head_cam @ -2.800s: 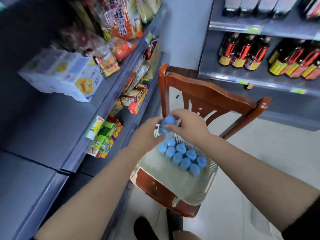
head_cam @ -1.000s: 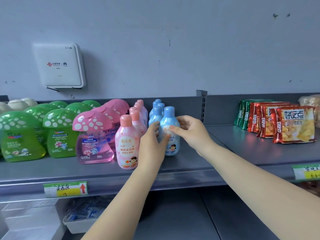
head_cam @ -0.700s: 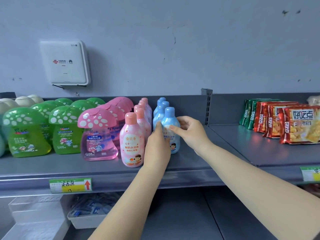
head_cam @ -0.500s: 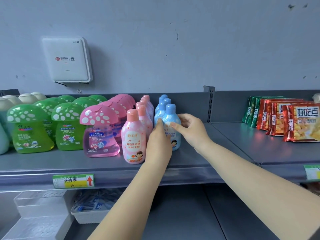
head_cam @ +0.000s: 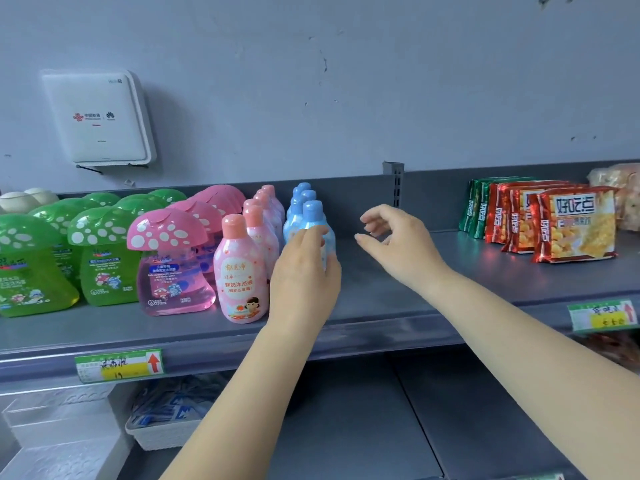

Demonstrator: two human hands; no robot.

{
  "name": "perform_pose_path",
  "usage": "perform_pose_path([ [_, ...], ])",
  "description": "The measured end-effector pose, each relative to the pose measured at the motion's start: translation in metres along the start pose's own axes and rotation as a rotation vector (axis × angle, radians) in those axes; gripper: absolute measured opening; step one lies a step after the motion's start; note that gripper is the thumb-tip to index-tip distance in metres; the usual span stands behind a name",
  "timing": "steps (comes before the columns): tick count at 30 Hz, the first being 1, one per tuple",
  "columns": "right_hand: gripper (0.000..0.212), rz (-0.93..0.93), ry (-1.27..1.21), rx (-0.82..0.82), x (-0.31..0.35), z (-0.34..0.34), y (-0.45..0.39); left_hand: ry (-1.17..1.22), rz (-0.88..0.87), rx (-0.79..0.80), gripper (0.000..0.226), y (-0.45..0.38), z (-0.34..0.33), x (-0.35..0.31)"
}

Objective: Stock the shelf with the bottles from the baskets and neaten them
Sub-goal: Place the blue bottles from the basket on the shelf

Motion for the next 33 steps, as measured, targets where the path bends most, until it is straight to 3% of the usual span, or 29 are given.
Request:
perform_pose_path([
  [3, 0.012, 0.144, 0.280, -0.007, 0.006, 0.035, 0.017, -0.060, -0.147, 0.019, 0.021, 0.001, -0.018, -0.030],
  [7, 0.013, 0.186, 0.690, 0.045, -0.006, 0.079, 0.046, -0.091, -0.386, 0.081, 0.009, 0.010, -0.063, -0.082],
  [15, 0.021, -0.126, 1.109, 0.191, -0.079, 0.165, 0.136, -0.023, -0.747, 0.323, 0.004, 0.074, -0.160, -0.200],
  [17, 0.015, -0.159, 1.179, 0.217, -0.090, 0.183, 0.166, -0.007, -0.805, 0.367, 0.018, 0.095, -0.180, -0.228],
  [19, 0.017, -0.216, 1.211, 0.225, -0.099, 0.204, 0.196, 0.028, -0.865, 0.424, 0.021, 0.121, -0.194, -0.258],
  [21, 0.024, -0.292, 1.247, 0.238, -0.114, 0.225, 0.228, 0.038, -0.919, 0.553, 0.006, 0.155, -0.216, -0.281],
  [23, 0.022, -0.376, 1.218, 0.267, -0.129, 0.241, 0.263, 0.035, -0.933, 0.674, 0.016, 0.189, -0.241, -0.297],
  [26, 0.025, -0.495, 1.169, 0.272, -0.153, 0.262, 0.316, 0.130, -0.976, 0.789, 0.003, 0.239, -0.260, -0.323],
  [29, 0.017, -0.608, 1.095, 0.282, -0.181, 0.274, 0.368, 0.176, -0.992, 0.869, 0.003, 0.289, -0.290, -0.337],
  [33, 0.020, -0.818, 1.015, 0.315, -0.227, 0.275, 0.433, 0.096, -0.977, 1.050, 0.021, 0.352, -0.335, -0.334],
])
Point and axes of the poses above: each hand's wrist, its own y-axis away from the middle knuckle, its own z-axis out of the back of the hand, x = y × z, the point moved 10 cm from there along -y, towards the middle knuckle, and after that the axes turned 1 degree about -z, right-handed, at the moved point
